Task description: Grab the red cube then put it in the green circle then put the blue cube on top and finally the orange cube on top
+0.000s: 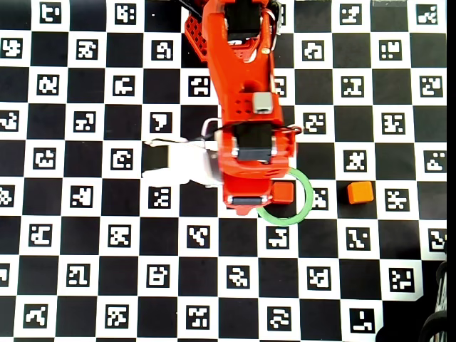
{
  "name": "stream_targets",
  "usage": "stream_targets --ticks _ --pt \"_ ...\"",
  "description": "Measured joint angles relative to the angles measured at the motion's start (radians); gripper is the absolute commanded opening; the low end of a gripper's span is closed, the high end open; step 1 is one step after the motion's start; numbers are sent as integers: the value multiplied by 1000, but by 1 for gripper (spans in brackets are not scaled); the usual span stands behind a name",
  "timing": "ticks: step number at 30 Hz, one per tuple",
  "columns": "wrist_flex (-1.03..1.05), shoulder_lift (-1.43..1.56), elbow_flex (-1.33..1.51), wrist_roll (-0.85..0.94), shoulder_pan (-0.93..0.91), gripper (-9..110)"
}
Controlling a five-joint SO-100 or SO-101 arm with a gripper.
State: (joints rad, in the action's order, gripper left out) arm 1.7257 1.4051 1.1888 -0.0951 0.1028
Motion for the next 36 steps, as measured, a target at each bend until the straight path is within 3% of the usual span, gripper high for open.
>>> stream_targets --ticks 12,36 --pt "-71 0 21 -281 170 12" --pt "-167 2 58 -279 186 11"
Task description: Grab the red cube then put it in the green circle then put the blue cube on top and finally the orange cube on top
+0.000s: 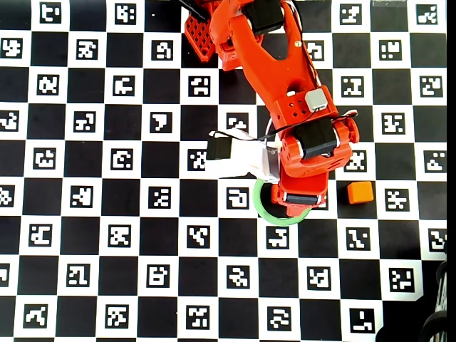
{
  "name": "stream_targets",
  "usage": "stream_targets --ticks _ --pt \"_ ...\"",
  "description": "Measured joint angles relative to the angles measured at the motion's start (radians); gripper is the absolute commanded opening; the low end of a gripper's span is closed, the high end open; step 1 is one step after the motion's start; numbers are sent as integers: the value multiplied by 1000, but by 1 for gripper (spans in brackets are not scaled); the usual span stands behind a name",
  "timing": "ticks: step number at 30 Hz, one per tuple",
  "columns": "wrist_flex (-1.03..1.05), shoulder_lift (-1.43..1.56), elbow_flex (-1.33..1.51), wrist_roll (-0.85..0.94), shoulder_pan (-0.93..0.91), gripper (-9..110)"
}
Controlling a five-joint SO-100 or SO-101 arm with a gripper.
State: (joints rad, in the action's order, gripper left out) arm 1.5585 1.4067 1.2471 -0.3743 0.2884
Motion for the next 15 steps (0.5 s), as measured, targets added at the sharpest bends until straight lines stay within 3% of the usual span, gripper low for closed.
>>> stream_targets --ticks 15 --pt "-91 0 135 84 25 11"
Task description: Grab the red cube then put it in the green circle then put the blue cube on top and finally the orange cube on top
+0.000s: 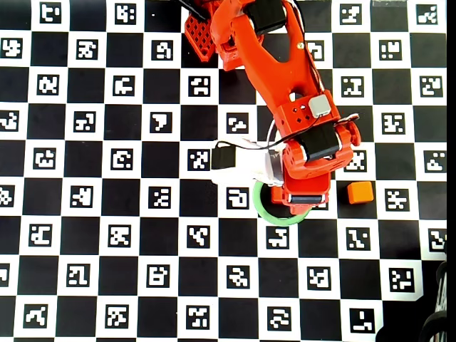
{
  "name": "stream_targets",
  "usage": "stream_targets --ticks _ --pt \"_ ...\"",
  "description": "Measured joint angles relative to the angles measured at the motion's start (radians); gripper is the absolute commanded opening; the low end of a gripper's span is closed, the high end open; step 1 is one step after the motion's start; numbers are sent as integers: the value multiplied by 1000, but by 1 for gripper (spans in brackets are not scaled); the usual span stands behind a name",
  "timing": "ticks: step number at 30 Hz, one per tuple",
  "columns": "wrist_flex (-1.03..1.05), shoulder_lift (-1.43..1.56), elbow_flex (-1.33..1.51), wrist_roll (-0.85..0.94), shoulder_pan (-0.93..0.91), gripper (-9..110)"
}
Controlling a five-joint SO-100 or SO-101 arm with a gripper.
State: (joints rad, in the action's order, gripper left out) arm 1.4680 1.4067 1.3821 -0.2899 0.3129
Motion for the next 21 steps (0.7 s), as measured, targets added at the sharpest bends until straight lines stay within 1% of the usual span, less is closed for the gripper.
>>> stream_targets --ticks 21 --pt "-109 0 130 25 0 10"
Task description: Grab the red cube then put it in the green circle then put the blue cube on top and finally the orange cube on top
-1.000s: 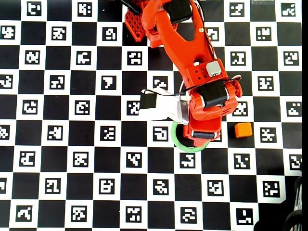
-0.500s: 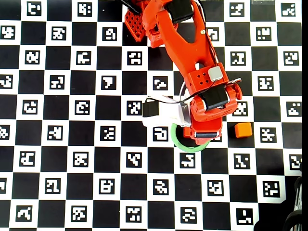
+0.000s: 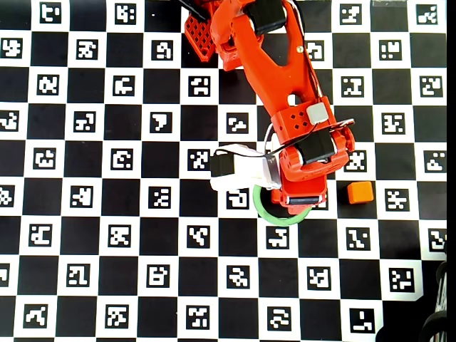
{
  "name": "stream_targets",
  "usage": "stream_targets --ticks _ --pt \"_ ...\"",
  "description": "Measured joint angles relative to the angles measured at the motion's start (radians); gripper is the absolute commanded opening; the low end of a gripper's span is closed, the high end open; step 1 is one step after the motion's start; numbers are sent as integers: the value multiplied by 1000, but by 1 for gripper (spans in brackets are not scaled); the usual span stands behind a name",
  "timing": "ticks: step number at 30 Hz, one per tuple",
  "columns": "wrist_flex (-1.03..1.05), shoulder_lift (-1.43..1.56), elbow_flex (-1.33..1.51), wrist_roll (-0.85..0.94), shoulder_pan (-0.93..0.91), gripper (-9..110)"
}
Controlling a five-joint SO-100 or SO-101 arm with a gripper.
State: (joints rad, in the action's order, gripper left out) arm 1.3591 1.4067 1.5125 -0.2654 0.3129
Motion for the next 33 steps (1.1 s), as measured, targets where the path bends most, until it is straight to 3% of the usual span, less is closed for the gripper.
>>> stream_targets --ticks 33 --pt "-64 0 141 60 -60 10"
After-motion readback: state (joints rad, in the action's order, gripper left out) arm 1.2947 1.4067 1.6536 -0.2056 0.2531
